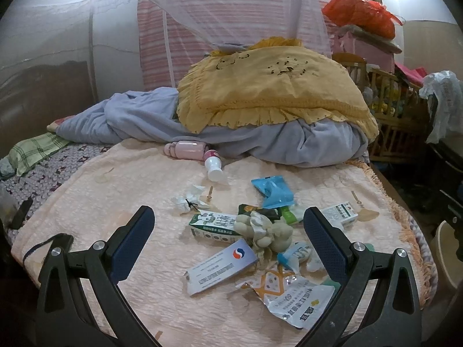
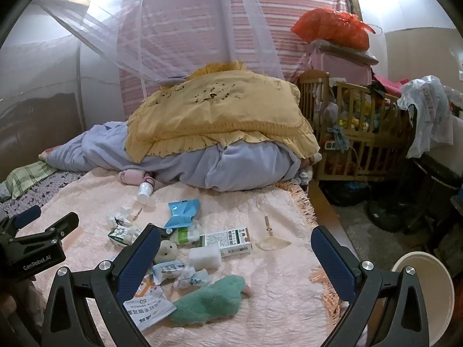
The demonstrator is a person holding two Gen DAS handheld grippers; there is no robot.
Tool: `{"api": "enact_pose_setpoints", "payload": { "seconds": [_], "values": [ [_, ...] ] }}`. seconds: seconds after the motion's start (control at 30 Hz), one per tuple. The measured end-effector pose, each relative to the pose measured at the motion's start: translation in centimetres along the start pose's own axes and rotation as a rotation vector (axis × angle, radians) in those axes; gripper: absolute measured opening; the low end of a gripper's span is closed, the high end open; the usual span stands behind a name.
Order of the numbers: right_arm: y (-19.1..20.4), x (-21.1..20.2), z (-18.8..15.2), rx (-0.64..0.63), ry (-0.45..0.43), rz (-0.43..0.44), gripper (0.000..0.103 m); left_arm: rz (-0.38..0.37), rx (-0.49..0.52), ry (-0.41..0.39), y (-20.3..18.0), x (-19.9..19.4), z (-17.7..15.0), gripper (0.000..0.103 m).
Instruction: Collect trash
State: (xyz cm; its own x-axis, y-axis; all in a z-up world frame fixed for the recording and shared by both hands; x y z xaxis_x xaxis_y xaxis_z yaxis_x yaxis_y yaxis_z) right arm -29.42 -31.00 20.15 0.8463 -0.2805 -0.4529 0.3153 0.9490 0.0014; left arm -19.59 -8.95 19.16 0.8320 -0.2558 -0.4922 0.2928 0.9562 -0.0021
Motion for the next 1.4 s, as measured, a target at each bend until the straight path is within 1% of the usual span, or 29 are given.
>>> {"api": "enact_pose_setpoints", "payload": {
  "seconds": [0.6,1.2,1.4],
  "values": [
    [0.4,0.0,0.0,-0.002,0.002,-0.004,0.103,-0.020,0.008,0.003,-0.8,0.0,-0.3,0.102],
    [0.5,0.1,-0.1,0.000,0.007,0.000,0.103,-0.026,0.005,0.004,-0.7,-0.1,-0.3,0.102],
    [1.1,0.1,-0.8,-0.003,0.022,0.003,0.103,-0.024,0.005,0.016,-0.5,0.0,-0.4,0.102]
  ]
}}
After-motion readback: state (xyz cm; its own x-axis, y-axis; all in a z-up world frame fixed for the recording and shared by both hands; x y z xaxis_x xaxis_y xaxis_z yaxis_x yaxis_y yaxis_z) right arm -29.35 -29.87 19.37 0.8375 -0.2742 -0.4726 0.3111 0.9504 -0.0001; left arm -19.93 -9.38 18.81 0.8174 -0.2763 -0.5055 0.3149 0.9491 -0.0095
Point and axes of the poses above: each gripper's, at about its wrist camera, not at the fingertips, and x roughly the way its jaws point, y to its left, z to its top, the point moved 3 cm from there along x, roughly the way its jaws point, and after that the axes turned 1 degree about -x, right-handed, at the moved point
